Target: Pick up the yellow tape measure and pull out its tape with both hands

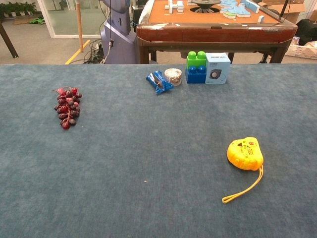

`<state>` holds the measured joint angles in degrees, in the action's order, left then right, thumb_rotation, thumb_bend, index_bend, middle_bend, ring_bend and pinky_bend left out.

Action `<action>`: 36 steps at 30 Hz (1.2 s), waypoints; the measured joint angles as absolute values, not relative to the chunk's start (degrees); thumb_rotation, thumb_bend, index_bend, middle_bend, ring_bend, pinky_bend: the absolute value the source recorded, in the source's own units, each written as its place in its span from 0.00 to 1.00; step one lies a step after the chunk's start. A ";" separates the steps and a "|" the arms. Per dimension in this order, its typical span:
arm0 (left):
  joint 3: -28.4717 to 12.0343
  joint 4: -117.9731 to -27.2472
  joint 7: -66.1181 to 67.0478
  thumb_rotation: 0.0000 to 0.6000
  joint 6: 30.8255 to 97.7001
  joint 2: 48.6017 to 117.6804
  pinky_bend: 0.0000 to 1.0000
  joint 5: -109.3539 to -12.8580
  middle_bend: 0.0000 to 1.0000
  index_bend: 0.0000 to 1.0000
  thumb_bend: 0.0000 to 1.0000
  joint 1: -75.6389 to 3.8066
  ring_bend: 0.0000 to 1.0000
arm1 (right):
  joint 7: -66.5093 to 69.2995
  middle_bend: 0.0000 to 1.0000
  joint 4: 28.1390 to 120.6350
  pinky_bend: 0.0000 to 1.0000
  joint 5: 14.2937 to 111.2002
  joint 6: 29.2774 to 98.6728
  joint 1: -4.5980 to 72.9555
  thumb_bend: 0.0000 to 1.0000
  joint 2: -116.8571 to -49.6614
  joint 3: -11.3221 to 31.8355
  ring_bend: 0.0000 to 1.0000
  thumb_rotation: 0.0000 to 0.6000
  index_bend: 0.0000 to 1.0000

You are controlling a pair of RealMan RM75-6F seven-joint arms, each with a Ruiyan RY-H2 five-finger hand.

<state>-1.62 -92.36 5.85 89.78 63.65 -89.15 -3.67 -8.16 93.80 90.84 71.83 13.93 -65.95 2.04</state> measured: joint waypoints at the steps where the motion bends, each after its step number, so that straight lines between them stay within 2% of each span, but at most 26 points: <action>1: -1.61 -92.46 5.91 1.00 89.90 63.60 0.13 -89.21 0.13 0.21 0.20 -3.60 0.17 | -8.48 0.34 93.86 0.27 90.69 71.10 14.40 0.27 -66.08 2.11 0.24 1.00 0.35; 15: -1.57 -93.01 6.24 1.00 90.74 63.12 0.13 -89.37 0.13 0.21 0.20 -2.85 0.17 | -11.20 0.33 91.08 0.27 85.80 58.96 22.87 0.26 -70.69 3.72 0.24 1.00 0.35; 20: -1.65 -93.32 6.59 1.00 90.88 62.94 0.13 -89.10 0.13 0.21 0.20 -2.59 0.17 | -12.32 0.31 88.41 0.27 84.48 54.75 25.85 0.26 -73.01 3.83 0.20 1.00 0.35; 36: -1.81 -93.03 6.41 1.00 91.25 63.13 0.13 -88.60 0.13 0.21 0.20 -1.92 0.17 | -16.58 0.30 82.12 0.27 83.91 49.41 31.77 0.26 -78.29 2.79 0.18 1.00 0.35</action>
